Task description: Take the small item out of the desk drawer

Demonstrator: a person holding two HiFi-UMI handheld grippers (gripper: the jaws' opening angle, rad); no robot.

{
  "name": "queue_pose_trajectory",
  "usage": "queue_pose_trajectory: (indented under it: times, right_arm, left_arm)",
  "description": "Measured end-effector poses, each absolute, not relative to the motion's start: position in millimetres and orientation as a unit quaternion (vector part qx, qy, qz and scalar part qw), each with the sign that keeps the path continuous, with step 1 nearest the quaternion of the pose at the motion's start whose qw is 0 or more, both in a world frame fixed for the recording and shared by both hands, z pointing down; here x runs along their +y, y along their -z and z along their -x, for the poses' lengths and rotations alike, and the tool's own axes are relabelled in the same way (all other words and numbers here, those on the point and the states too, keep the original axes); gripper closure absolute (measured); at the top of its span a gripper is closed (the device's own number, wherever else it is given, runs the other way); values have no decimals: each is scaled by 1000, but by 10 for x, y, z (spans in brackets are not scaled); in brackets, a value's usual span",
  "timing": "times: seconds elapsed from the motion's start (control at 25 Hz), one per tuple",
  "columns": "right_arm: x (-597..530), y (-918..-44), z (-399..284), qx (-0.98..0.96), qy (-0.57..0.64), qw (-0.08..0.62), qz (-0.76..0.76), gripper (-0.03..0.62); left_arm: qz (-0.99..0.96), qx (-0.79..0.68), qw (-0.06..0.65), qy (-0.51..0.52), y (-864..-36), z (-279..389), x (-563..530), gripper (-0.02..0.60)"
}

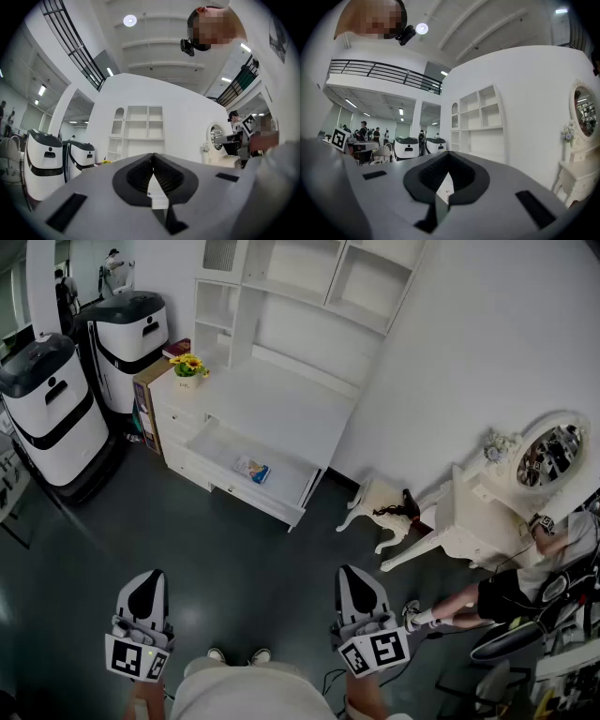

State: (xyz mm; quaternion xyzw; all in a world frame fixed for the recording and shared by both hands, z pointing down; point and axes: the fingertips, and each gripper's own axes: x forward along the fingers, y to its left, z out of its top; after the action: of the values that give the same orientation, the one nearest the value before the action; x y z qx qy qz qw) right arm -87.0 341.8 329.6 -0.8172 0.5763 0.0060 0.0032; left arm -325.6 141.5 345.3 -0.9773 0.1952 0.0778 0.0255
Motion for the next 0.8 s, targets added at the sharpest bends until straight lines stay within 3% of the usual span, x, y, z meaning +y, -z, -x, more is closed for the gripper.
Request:
queue_pose_trajectory:
  times: [0.6,0.8]
  right_arm:
    - [3343,-3416,819,593,6,4,805,586]
    - [3337,-3361,845,627,15,41,778,585]
  left_arm:
    - [976,202,25,-71,-3483,3168,1406,568]
    - [976,203,25,-71,-3464,3130,1422,568]
